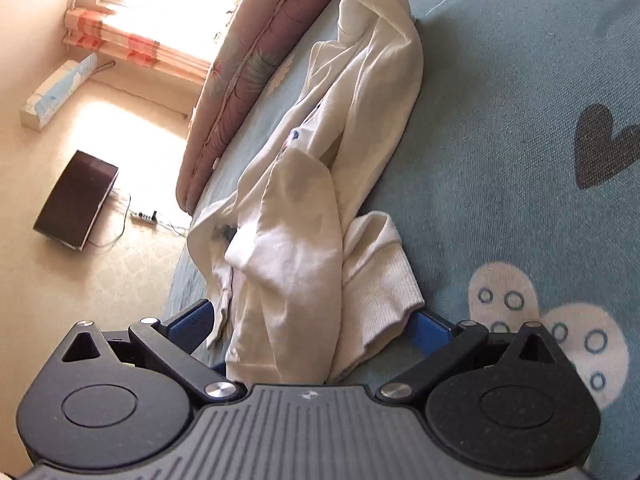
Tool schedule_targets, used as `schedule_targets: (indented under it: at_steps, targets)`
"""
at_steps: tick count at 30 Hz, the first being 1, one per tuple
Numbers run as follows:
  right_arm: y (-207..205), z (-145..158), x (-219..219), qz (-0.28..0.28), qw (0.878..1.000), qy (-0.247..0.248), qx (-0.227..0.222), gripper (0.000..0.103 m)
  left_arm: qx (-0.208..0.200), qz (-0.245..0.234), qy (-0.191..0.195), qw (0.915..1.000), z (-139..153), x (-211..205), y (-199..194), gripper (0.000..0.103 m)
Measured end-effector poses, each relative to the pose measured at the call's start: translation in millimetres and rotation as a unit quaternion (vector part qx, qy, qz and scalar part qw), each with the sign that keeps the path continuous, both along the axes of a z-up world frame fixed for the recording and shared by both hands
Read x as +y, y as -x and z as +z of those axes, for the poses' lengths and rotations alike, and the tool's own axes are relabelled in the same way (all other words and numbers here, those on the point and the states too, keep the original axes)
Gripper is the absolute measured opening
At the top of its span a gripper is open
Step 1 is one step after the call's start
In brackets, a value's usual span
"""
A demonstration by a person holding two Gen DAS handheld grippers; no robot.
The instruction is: Fold clothes
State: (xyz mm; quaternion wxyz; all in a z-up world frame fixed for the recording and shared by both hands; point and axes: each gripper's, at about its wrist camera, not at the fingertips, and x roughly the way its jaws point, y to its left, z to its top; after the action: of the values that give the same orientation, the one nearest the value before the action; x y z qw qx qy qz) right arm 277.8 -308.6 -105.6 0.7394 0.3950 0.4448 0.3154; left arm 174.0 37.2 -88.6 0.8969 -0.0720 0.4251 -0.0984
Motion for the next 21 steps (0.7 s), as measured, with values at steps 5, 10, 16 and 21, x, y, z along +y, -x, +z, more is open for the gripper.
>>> schedule_targets:
  at_steps: [5,10,16,21]
  targets:
    - [-0.5,-5.8,-6.1,-0.024,0.999,-0.028,-0.008,0.098,0.000,0.003,0.013,0.9999,-0.9,5.3,6.3,0.098]
    - [26.5,-8.4,-15.5,-0.033,0.998,-0.042,-0.017,0.091,0.000,0.004,0.013,0.9999,-1.2,6.2,6.6,0.098]
    - [5.7,-18.8,-14.2,-0.044,0.999,0.000,0.011,0.049,-0.001,0.005,0.008,1.0000,-0.9,3.5,8.6,0.098]
    - [9.9,-35.8,-20.7,-0.058,0.998,0.001,0.007,0.004,0.001,0.001,0.004,1.0000,-0.4,2.7,10.2,0.098]
